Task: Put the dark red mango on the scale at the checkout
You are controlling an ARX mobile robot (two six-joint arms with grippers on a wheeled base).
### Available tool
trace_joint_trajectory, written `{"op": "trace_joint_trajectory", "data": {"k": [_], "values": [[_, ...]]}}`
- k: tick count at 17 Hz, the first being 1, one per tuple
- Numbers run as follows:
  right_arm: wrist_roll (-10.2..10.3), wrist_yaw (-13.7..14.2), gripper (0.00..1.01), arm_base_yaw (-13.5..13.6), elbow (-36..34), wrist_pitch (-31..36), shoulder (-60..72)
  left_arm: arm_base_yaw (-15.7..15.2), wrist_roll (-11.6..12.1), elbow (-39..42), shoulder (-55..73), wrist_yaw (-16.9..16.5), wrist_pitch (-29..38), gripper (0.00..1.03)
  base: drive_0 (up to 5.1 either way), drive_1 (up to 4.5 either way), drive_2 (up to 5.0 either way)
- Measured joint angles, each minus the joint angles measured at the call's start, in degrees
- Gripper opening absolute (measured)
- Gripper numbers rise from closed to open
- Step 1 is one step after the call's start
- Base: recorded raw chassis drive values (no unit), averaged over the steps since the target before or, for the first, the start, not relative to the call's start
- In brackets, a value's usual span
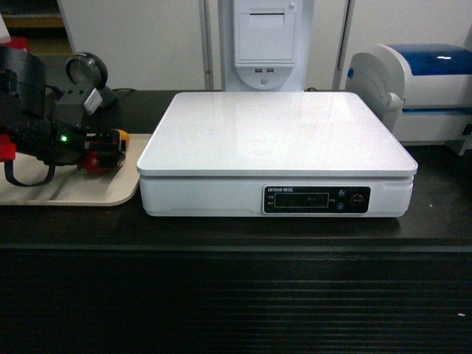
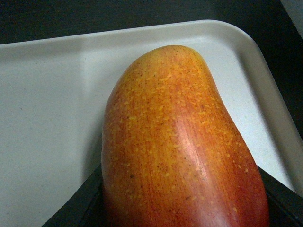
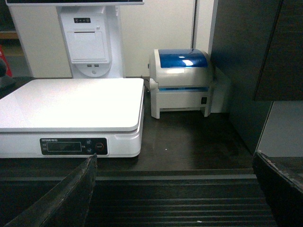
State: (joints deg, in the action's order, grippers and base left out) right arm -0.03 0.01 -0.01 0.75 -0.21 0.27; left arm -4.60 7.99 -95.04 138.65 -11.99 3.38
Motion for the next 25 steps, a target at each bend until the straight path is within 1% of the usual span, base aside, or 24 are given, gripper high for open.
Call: {"op": "trace_joint_trajectory", "data": {"k": [1, 3, 5, 7, 8, 9, 10, 12, 14, 15, 16, 18, 20, 21, 22, 23, 24, 25], "values": [[0.0, 0.0, 0.98, 0.0, 0.0, 0.0, 0.0, -0.07, 0.0, 0.02, 0.0, 0.13, 0.17, 0.62, 0.0, 0.0, 0.0], [0.0, 0.0, 0.98, 0.0, 0.0, 0.0, 0.0, -0.26, -0.02, 1.33, -0.55, 0.42, 1.68, 0.61, 0.0, 0.0, 0.0], [0.0, 0.0, 0.98, 0.0, 0.0, 0.0, 0.0, -0.26, -0.5, 4.94, -4.0, 0.74, 3.06, 0.61, 0.0, 0.0, 0.0], [0.0, 0.0, 0.98, 0.0, 0.0, 0.0, 0.0, 0.31, -1.86, 7.85, -9.55, 0.81, 6.14, 0.61, 0.0, 0.0, 0.0], [0.0, 0.0, 0.98, 0.0, 0.0, 0.0, 0.0, 1.29, -3.87, 9.2, -13.62, -0.02, 8.24, 0.61, 0.0, 0.0, 0.0], [0.0, 0.0, 0.98, 0.0, 0.0, 0.0, 0.0, 3.34, -5.03, 10.47, -17.84, 0.04, 10.32, 0.61, 0.0, 0.0, 0.0], [0.0, 0.0, 0.98, 0.0, 0.0, 0.0, 0.0, 6.36, -5.53, 11.23, -21.55, 1.01, 11.52, 0.61, 0.0, 0.0, 0.0], [0.0, 0.0, 0.98, 0.0, 0.0, 0.02, 0.0, 13.94, -6.08, 12.57, -25.57, 2.14, 12.79, 0.61, 0.0, 0.0, 0.0], [0.0, 0.0, 0.98, 0.0, 0.0, 0.0, 0.0, 21.33, -6.67, 14.19, -25.51, 3.15, 12.83, 0.61, 0.0, 0.0, 0.0], [0.0, 0.0, 0.98, 0.0, 0.0, -0.02, 0.0, 23.82, -7.54, 14.25, -24.9, 3.48, 12.63, 0.61, 0.0, 0.0, 0.0], [0.0, 0.0, 0.98, 0.0, 0.0, 0.0, 0.0, 26.47, -8.74, 14.05, -24.17, 4.57, 12.59, 0.61, 0.0, 0.0, 0.0], [0.0, 0.0, 0.98, 0.0, 0.0, 0.0, 0.0, 29.97, -10.82, 11.21, -21.94, 6.69, 11.37, 0.61, 0.0, 0.0, 0.0], [0.0, 0.0, 0.98, 0.0, 0.0, 0.0, 0.0, 32.41, -13.03, 8.66, -18.84, 9.22, 8.68, 0.61, 0.0, 0.0, 0.0], [0.0, 0.0, 0.98, 0.0, 0.0, 0.0, 0.0, 33.22, -14.21, 7.78, -17.22, 10.05, 7.45, 0.61, 0.0, 0.0, 0.0], [0.0, 0.0, 0.98, 0.0, 0.0, 0.0, 0.0, 33.88, -16.06, 6.19, -15.1, 10.82, 5.44, 0.61, 0.0, 0.0, 0.0], [0.0, 0.0, 0.98, 0.0, 0.0, 0.0, 0.0, 34.32, -18.32, 4.33, -13.09, 12.57, 3.43, 0.61, 0.0, 0.0, 0.0], [0.0, 0.0, 0.98, 0.0, 0.0, 0.0, 0.0, 34.64, -19.98, 2.58, -11.54, 14.12, 2.23, 0.61, 0.0, 0.0, 0.0], [0.0, 0.0, 0.98, 0.0, 0.0, 0.0, 0.0, 35.12, -20.94, 1.57, -10.86, 15.12, 1.25, 0.61, 0.0, 0.0, 0.0]]}}
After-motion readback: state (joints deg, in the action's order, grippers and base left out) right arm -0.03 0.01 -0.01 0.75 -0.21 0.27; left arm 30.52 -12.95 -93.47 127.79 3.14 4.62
